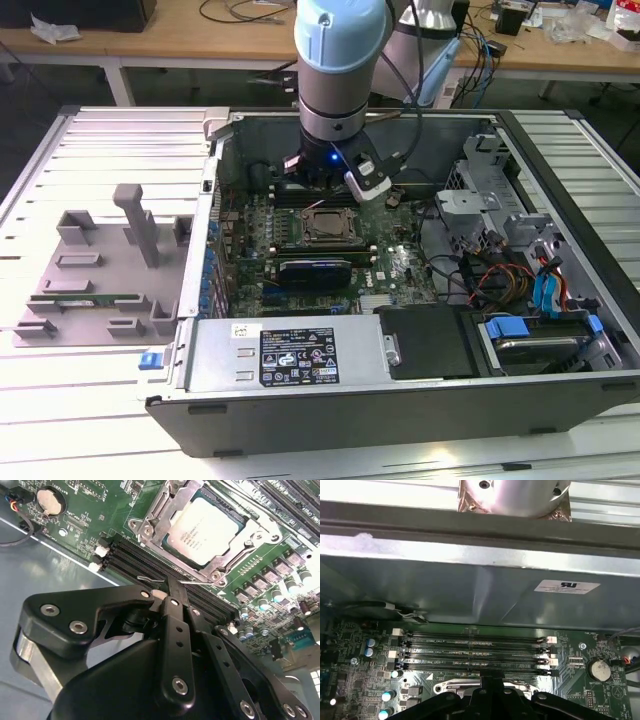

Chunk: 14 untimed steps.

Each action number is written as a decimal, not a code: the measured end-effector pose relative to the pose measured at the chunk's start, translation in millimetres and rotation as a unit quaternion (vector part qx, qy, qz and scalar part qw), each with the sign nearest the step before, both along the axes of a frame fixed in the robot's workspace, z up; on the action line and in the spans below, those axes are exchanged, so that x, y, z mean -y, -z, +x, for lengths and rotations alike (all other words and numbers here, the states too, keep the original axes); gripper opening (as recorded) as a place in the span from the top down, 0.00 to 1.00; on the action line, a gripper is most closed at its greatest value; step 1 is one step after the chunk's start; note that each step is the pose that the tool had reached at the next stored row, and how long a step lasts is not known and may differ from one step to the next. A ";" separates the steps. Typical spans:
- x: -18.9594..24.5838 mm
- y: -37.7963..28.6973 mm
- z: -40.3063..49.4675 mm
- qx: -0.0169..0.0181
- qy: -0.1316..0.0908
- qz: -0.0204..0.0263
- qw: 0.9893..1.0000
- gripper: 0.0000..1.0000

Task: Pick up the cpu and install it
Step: 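Install the first cpu locking lever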

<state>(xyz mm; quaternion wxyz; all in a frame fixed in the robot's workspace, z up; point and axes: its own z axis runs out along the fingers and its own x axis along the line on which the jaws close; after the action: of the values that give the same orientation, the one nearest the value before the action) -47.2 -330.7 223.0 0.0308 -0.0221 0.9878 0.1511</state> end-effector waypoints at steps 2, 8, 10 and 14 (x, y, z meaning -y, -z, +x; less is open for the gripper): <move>0.0 2.7 0.0 0.000 0.000 0.000 1.000 0.89; -1.1 7.0 -0.1 0.000 0.001 0.000 1.000 0.89; -3.3 7.5 0.0 0.000 0.001 0.000 1.000 0.89; -4.8 9.0 0.0 0.000 0.003 0.000 1.000 0.89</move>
<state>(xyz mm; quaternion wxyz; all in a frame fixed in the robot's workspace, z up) -47.1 -326.0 214.0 0.0313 -0.0192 0.9878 0.1511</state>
